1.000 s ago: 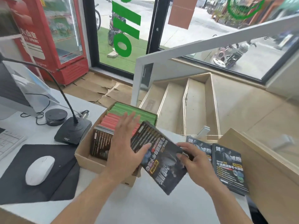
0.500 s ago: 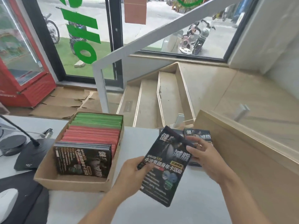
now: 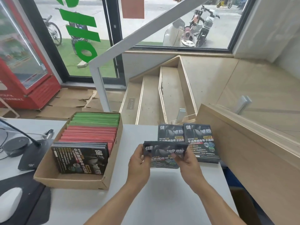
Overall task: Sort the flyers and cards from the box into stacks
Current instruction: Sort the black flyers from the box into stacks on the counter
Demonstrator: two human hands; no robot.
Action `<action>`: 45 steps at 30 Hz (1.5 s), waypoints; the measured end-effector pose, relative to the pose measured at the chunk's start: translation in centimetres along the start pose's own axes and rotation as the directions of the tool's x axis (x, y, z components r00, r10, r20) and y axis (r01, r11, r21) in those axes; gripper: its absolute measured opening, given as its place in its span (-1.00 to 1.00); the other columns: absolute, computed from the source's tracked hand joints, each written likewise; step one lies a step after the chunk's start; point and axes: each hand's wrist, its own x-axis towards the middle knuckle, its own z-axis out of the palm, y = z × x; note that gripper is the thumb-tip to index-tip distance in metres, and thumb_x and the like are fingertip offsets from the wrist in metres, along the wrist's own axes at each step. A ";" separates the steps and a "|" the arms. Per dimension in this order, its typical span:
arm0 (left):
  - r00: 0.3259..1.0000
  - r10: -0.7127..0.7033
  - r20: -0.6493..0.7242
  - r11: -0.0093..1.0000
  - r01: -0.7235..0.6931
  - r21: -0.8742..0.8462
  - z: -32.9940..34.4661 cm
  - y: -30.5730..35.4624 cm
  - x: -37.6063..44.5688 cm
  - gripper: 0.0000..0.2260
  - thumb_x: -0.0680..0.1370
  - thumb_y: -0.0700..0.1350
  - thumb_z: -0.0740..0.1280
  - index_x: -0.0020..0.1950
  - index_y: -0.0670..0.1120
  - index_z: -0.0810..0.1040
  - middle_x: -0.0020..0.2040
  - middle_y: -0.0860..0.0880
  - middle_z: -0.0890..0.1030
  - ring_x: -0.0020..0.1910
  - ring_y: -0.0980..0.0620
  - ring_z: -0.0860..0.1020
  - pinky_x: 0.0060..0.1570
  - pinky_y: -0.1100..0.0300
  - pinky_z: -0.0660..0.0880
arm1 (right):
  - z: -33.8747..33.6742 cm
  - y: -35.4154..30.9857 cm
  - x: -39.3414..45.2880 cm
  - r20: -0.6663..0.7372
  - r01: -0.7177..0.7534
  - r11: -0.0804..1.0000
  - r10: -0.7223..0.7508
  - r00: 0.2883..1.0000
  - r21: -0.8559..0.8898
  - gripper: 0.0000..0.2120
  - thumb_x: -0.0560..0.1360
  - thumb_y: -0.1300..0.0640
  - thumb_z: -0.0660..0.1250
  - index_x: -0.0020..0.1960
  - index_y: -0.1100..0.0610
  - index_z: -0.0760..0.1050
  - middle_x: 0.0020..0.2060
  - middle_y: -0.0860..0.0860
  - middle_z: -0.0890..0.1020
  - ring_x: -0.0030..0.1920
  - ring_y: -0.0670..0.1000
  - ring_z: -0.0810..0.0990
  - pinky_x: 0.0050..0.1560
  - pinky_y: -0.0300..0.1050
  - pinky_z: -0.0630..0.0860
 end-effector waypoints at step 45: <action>0.903 -0.334 0.271 0.917 0.244 0.315 7.5 -6.4 16.9 -0.27 0.42 -0.16 0.54 0.53 0.09 0.32 0.43 0.02 0.47 0.37 0.05 0.48 0.33 -0.01 0.50 | -4.0 1.7 20.8 0.142 0.118 0.136 0.183 0.973 -0.984 -0.27 0.49 0.28 0.27 0.61 0.04 0.15 0.58 0.04 0.22 0.58 0.09 0.10 0.60 0.04 -0.09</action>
